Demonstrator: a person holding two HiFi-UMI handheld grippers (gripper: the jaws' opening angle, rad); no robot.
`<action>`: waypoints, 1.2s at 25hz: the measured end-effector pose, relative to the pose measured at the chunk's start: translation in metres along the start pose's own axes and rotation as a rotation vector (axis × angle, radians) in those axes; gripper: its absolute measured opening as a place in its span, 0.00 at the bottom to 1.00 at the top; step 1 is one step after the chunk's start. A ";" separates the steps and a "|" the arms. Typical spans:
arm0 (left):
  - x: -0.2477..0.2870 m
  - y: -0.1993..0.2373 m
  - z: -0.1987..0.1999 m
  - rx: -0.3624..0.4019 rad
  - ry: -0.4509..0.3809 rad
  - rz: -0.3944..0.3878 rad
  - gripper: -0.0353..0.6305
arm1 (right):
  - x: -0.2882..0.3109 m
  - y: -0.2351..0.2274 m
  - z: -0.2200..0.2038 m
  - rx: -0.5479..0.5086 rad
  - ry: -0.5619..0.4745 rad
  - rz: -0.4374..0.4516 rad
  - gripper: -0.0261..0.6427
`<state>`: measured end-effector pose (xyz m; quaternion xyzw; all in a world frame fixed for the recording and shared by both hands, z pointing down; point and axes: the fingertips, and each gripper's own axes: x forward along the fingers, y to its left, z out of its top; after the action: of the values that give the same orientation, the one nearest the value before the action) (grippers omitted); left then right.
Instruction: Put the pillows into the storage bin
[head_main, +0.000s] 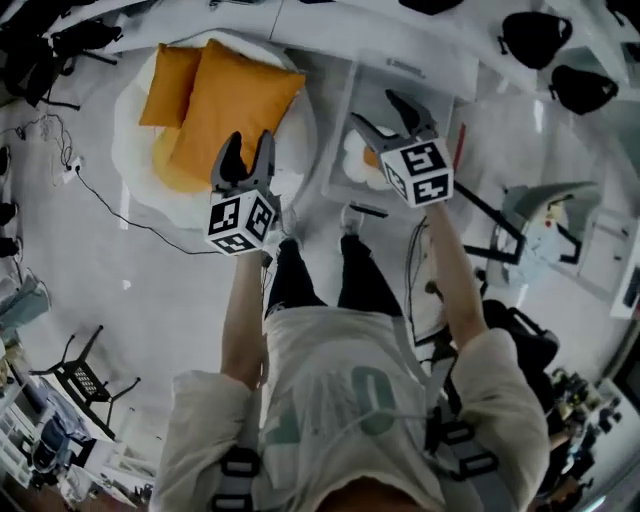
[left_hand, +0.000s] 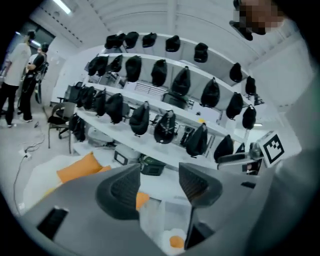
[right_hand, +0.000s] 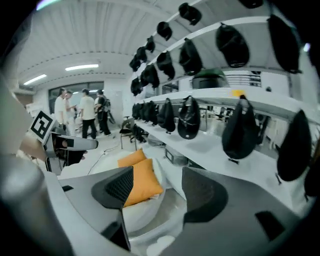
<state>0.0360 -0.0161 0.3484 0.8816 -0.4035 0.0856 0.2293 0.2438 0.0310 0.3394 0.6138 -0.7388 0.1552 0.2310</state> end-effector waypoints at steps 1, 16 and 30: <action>-0.003 0.027 -0.007 -0.023 0.014 0.041 0.39 | 0.023 0.011 0.008 -0.052 0.018 0.038 0.49; -0.011 0.262 -0.372 -0.301 0.485 0.459 0.47 | 0.336 0.055 -0.151 -0.613 0.474 0.295 0.49; -0.003 0.305 -0.524 -0.427 0.727 0.548 0.53 | 0.415 0.039 -0.214 -0.747 0.581 0.319 0.49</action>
<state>-0.1768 0.0602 0.9105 0.5899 -0.5228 0.3597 0.4993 0.1797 -0.1981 0.7428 0.3000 -0.7336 0.0781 0.6048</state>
